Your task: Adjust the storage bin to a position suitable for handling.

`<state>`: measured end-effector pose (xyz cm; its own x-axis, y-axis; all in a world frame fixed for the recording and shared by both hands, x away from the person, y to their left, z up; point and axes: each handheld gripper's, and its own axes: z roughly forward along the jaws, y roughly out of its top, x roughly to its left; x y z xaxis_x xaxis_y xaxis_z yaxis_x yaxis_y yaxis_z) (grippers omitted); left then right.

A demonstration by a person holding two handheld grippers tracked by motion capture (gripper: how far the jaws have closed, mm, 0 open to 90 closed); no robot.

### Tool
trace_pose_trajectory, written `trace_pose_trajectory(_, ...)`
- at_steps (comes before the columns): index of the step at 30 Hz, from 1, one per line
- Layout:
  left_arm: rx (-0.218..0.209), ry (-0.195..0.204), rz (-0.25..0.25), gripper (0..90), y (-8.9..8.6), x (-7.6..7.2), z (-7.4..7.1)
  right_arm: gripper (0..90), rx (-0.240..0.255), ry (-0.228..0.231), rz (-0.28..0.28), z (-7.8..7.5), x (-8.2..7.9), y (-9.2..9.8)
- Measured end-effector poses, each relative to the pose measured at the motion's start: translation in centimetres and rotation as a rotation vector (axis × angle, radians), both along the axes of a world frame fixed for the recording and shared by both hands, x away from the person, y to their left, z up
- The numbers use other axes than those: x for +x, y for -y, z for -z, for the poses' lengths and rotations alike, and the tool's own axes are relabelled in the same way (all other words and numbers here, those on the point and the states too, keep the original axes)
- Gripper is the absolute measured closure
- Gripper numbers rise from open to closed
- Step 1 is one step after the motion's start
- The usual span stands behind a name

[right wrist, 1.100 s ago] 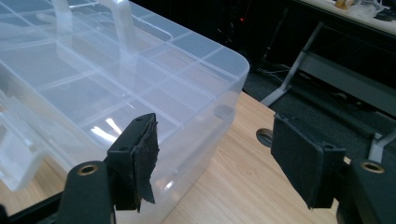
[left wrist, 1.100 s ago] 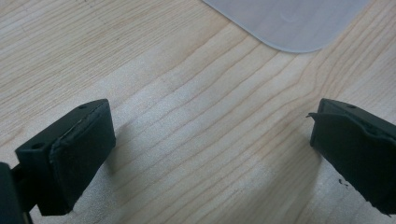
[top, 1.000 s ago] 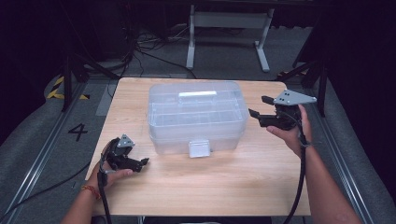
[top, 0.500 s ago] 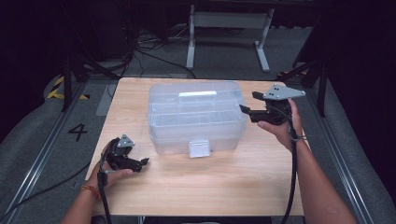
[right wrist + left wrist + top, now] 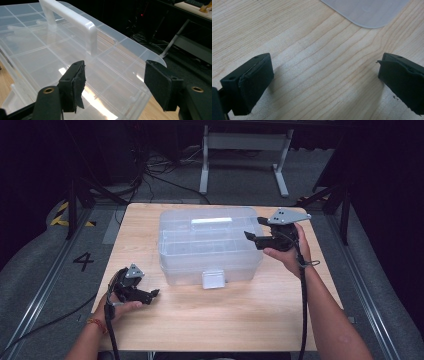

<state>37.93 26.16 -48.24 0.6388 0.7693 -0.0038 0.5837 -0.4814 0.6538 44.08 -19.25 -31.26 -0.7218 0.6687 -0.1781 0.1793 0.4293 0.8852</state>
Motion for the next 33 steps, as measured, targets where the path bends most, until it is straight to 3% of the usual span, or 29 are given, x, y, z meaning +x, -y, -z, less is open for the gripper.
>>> trace_pose_trajectory(29, 0.000, -0.001, 0.000, 0.5, 0.0, 0.0, 0.0, 35.3, -0.049, -0.021, -0.060, -0.2, 1.3, -4.2)
trace_pose_trajectory(33, 0.000, -0.001, 0.001, 0.5, 0.0, 0.0, 0.0, 41.6, -0.067, -0.035, -0.074, -0.2, 1.8, -4.9)
